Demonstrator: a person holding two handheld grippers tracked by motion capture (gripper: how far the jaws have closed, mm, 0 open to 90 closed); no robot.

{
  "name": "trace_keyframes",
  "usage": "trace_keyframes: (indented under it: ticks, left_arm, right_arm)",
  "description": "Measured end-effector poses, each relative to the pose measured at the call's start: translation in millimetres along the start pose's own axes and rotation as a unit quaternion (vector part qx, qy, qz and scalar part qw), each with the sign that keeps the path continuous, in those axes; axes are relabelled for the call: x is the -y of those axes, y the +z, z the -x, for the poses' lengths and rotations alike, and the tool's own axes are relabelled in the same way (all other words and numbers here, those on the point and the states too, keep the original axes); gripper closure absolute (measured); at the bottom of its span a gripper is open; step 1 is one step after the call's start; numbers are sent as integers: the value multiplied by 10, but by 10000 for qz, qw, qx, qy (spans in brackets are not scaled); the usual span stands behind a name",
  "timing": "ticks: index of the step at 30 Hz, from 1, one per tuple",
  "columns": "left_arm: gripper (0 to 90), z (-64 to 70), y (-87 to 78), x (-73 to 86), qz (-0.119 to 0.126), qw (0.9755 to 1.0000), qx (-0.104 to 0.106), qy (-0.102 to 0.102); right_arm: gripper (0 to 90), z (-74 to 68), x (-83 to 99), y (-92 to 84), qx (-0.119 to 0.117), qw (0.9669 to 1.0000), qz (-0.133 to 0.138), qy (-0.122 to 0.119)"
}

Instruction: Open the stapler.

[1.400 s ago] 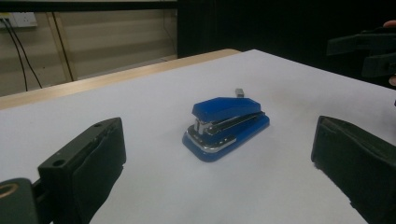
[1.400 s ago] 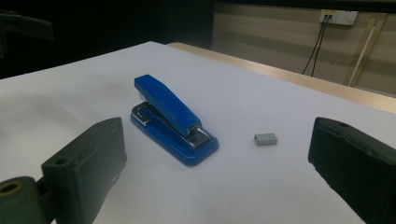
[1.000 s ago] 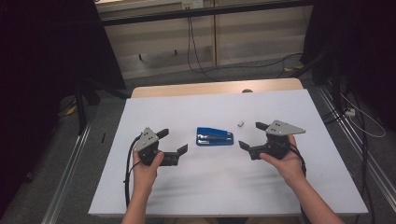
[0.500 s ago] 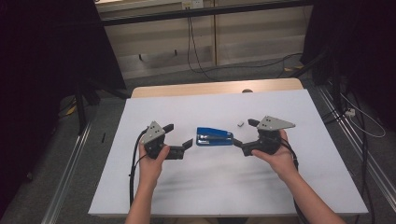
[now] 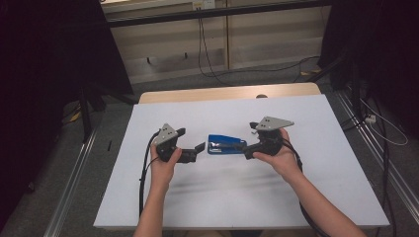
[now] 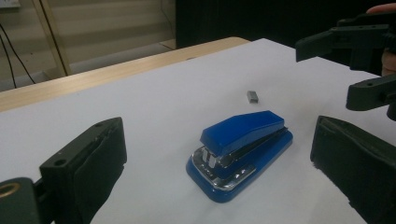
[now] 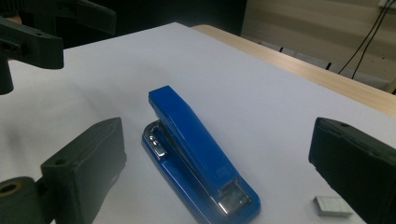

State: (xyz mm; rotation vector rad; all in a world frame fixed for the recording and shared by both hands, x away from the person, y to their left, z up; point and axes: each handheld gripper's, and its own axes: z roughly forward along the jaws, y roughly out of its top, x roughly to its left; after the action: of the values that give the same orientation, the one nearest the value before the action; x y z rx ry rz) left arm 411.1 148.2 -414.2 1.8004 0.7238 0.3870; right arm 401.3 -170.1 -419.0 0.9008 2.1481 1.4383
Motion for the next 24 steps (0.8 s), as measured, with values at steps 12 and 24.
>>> trace_keyframes:
  ticks: [12,24]
  left_arm:
    - [35,-34,8,39,-224,9997,-12,108]
    - [35,-57,0,54,-314,9995,10,42]
  right_arm:
    - [79,22,-144,308,-135,9996,-223,-107]
    - [214,-11,-177,642,-495,9969,-576,-194]
